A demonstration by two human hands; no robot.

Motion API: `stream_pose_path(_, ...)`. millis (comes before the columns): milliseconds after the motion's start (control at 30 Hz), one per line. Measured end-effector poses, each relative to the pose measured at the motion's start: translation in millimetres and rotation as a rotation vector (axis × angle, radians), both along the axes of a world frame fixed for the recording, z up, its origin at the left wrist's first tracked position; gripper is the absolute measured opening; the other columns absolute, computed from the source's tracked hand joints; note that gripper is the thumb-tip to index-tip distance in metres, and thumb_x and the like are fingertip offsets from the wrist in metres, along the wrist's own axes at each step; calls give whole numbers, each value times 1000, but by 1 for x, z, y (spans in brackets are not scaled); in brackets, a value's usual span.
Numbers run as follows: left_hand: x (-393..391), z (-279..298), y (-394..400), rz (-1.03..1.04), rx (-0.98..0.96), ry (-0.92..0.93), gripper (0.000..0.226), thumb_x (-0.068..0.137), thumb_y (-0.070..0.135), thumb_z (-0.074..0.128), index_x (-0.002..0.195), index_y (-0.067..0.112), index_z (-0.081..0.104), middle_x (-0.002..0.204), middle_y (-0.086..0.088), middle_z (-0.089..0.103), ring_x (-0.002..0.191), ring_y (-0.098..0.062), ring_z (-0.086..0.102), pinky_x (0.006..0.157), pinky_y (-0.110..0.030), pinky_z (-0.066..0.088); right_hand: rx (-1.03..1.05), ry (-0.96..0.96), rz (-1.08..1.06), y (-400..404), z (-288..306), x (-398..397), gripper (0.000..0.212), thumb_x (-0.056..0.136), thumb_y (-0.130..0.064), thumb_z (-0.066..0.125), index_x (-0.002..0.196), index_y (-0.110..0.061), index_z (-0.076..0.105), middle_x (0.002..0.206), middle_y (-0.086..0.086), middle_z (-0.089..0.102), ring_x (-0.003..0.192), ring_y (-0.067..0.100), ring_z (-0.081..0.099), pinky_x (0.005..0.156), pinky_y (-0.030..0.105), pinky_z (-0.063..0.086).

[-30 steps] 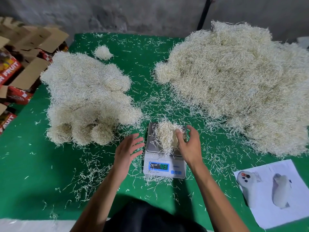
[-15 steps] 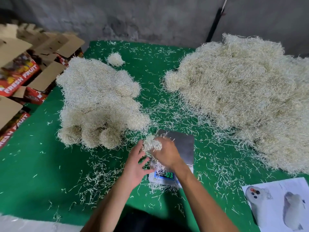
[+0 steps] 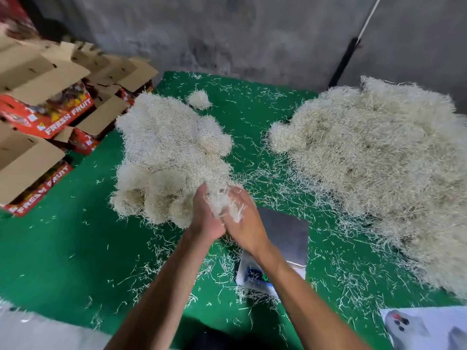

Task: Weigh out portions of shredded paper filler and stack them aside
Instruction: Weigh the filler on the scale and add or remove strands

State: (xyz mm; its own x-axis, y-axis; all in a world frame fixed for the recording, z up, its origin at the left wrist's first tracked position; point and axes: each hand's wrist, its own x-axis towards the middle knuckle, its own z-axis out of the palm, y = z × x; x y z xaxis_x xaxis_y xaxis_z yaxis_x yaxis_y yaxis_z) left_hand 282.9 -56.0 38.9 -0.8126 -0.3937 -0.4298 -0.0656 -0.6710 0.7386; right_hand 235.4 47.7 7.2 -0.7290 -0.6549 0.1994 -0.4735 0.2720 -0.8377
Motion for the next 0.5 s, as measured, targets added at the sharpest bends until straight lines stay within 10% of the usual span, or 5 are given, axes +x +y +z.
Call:
stream_pose_path(100,-1,10,25,139,43,-38,35,104,44,50,126,21,63,124,-7,63,114,-20,64,95,-39,56,-88,93,4,-23,12,6,44,98,-48,59,137,-28,63,139,-16,56,134,0,48,116,31,38)
stream_pose_path(167,3,24,22,-36,-150,-97,73,87,58,58,145,14,50,144,-16,55,133,-33,53,110,-55,43,-66,20,-67,-24,23,-10,46,99,-55,59,138,-30,63,139,-12,61,131,4,54,115,37,42)
stream_pose_path(300,-1,20,-33,47,-81,-126,78,89,61,50,142,3,47,139,-27,57,123,-38,61,99,-47,53,-54,152,73,-16,25,-19,45,102,-26,61,146,-18,58,155,0,51,145,15,43,121,49,35)
stream_pose_path(433,10,13,-17,163,-735,-10,34,109,37,37,142,33,43,131,26,61,110,8,60,97,-21,47,-142,392,140,-54,35,3,43,107,-41,49,143,-20,61,143,-2,63,138,11,51,121,40,35)
stream_pose_path(500,11,-3,-21,46,-746,78,29,105,24,48,133,22,57,114,18,71,108,2,65,100,-23,49,-37,425,69,-60,43,-10,46,106,-50,51,142,-22,61,141,-2,64,132,10,56,116,35,41)
